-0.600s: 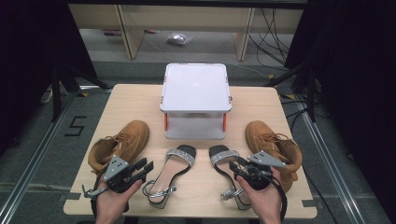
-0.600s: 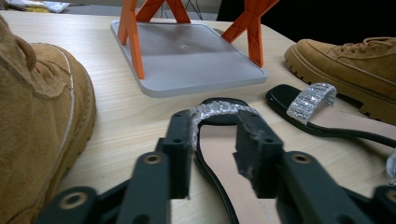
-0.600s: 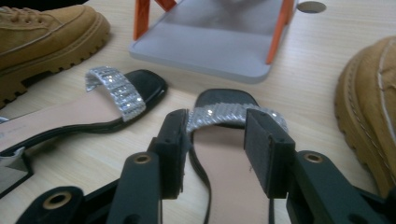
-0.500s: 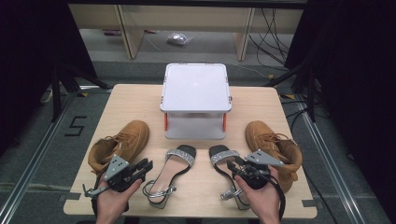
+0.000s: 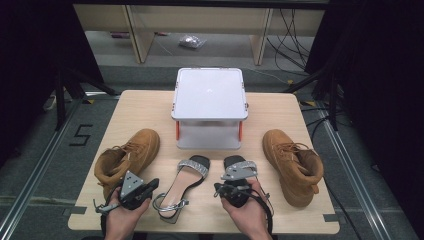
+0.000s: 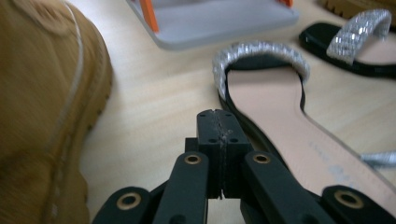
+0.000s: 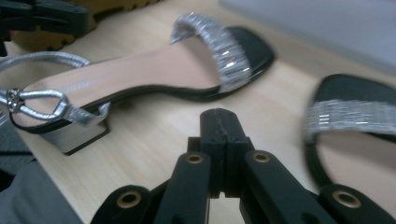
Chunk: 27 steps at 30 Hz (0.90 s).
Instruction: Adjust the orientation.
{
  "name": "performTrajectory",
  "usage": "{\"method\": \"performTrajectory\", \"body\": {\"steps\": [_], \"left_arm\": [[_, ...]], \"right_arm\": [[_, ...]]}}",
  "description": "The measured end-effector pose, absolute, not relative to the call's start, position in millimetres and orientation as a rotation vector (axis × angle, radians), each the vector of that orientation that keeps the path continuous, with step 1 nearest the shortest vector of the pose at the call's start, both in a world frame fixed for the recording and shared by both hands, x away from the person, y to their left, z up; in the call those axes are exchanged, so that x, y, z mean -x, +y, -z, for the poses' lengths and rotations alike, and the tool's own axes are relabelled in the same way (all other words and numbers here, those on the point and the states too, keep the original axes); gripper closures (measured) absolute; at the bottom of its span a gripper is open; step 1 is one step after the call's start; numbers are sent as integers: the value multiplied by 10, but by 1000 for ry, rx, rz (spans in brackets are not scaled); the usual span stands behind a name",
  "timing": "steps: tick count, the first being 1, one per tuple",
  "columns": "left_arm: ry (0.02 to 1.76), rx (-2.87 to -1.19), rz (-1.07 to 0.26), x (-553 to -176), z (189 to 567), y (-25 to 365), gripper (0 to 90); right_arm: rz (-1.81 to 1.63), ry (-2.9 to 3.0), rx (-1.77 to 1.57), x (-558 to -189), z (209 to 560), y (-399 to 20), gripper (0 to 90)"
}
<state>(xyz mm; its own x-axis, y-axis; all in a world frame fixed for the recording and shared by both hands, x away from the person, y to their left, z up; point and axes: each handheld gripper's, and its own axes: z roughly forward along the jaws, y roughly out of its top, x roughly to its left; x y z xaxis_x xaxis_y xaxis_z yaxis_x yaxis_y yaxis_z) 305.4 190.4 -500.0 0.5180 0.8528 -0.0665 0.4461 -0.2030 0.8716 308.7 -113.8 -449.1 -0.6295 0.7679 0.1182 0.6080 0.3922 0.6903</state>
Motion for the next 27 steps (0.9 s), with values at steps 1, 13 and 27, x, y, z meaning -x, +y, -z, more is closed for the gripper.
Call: {"method": "performTrajectory", "body": {"steps": [1,13,27], "left_arm": [[1084,-1840,-541,-3060,5020,1899,894],[1117,-1891,-443,-3038,5124,1778,893],[1067,-1911,-391,-2975,5121,1634,893]], "right_arm": [[-1054,2448,-1213,-3101,4525,-1088,900],[-954,2568,-1241,-3397,4835,-653,900],[-891,2615,-1227,-3530,4959,-479,893]]}}
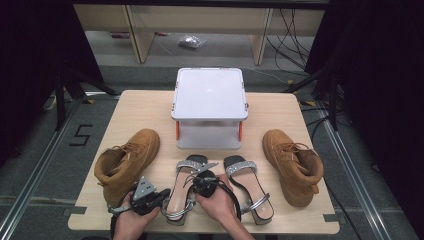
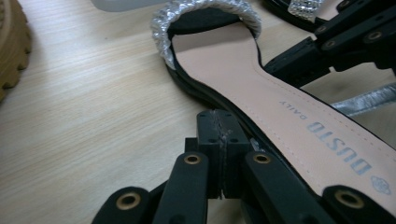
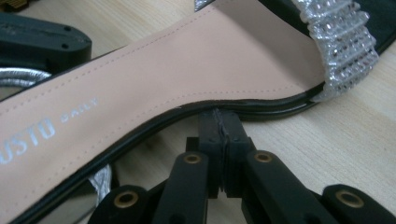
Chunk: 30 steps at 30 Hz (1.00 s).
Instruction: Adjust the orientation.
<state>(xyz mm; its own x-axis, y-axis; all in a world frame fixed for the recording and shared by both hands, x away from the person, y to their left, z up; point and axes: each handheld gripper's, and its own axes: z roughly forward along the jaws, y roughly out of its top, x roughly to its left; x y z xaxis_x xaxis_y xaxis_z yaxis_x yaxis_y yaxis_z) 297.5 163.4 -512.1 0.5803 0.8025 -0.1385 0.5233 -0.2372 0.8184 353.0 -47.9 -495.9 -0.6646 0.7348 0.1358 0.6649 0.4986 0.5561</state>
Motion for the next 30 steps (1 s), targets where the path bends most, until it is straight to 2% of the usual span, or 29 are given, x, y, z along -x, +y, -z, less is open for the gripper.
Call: {"method": "performTrajectory", "body": {"steps": [9,12,16,20,22,23,24,26,27,28,30], "left_arm": [[1025,-1966,-369,-2962,5118,1542,892],[1039,-1929,-364,-2963,5131,1527,890],[1051,-1918,-364,-2977,5126,1562,853],[1097,-1855,-407,-2986,5052,1658,739],[1109,-1833,-412,-2993,5024,1687,639],[1122,-1807,-410,-2997,4998,1709,639],[1130,-1785,-401,-3005,4962,1726,537],[1154,-1725,-385,-3015,4888,1718,459],[1154,-1725,-385,-3015,4888,1718,427],[1153,-1706,-364,-3023,4832,1684,411],[1155,-1707,-359,-3040,4776,1643,387]], "right_arm": [[-869,2608,-1231,-3557,4962,-511,890],[-873,2606,-1238,-3560,4964,-514,888],[-854,2601,-1301,-3532,4952,-502,840],[-911,2572,-1271,-3513,4886,-583,742],[-935,2539,-1298,-3479,4807,-652,675],[-935,2539,-1298,-3479,4807,-652,675],[-962,2505,-1314,-3447,4713,-767,598],[-975,2477,-1362,-3416,4640,-858,543],[-975,2477,-1362,-3416,4640,-858,543],[-993,2429,-1376,-3386,4566,-976,493],[-998,2406,-1337,-3383,4526,-1070,467]]}}
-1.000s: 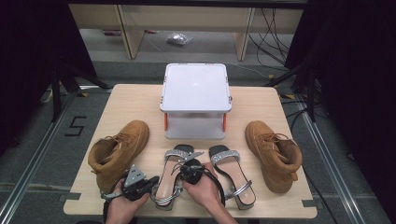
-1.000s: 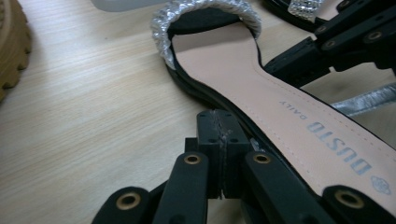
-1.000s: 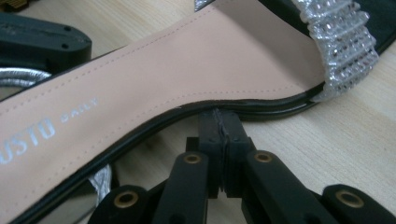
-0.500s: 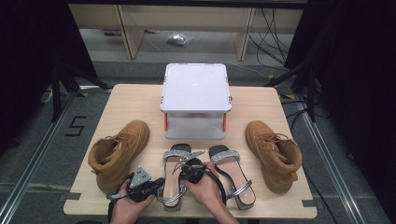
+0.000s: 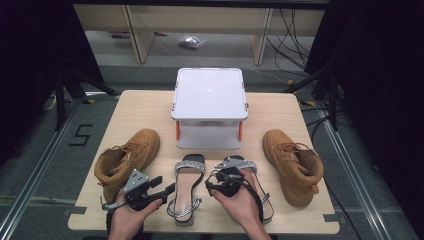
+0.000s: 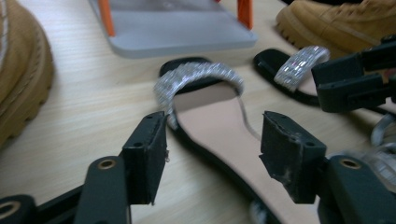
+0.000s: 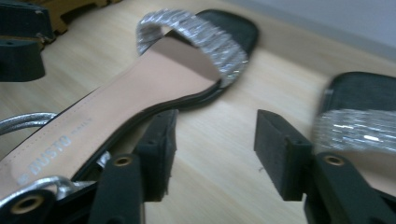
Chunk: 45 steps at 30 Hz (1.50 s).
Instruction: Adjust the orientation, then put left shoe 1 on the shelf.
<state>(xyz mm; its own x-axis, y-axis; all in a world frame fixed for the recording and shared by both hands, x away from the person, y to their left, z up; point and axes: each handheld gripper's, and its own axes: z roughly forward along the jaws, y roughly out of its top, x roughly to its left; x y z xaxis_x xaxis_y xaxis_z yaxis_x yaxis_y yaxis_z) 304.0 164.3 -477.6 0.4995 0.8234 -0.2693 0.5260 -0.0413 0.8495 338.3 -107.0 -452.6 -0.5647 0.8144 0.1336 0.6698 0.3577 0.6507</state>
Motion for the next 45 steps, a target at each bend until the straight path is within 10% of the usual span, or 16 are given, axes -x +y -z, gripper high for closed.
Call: {"method": "performTrajectory", "body": {"steps": [45], "left_arm": [[1415,-2176,-142,-3578,4678,959,313]], "right_arm": [[-1011,2351,-1421,-3422,4385,-1347,400]]}}
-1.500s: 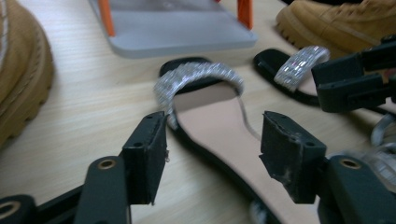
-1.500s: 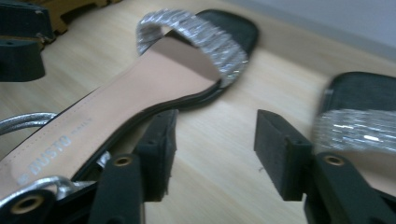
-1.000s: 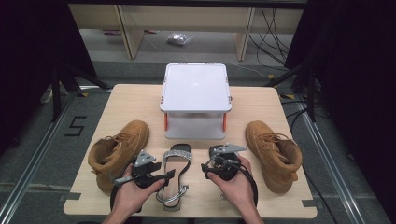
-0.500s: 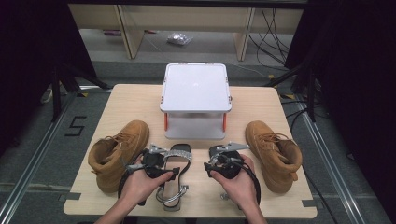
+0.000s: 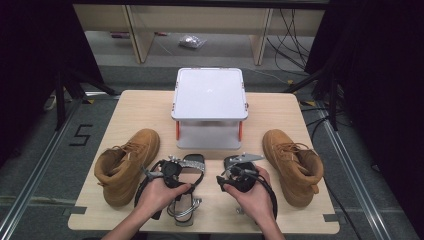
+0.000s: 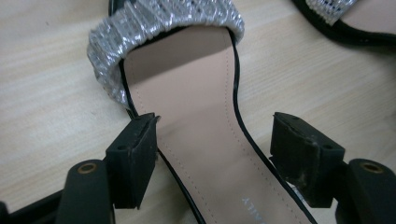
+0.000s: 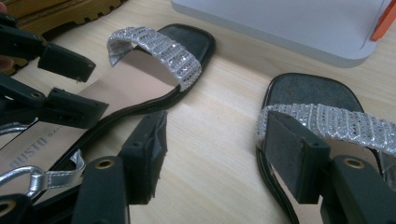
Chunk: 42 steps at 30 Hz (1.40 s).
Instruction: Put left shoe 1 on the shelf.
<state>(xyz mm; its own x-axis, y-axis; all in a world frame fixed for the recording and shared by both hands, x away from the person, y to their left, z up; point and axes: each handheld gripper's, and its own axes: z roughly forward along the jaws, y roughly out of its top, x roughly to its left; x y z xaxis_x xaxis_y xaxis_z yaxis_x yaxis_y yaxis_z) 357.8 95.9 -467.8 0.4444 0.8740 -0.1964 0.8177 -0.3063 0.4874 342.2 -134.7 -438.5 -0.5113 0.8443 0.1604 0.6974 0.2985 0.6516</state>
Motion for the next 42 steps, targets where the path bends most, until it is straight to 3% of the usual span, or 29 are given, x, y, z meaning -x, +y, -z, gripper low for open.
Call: {"method": "performTrajectory", "body": {"steps": [16,35,42], "left_arm": [[1555,-2174,-88,-3598,4778,879,219],[1575,-2221,-15,-3679,4812,930,213],[1542,-2287,5,-3708,4774,956,270]], "right_arm": [[-986,2392,-1381,-3435,4436,-1325,388],[-973,2411,-1435,-3433,4490,-1272,385],[-971,2415,-1434,-3429,4489,-1274,384]]}}
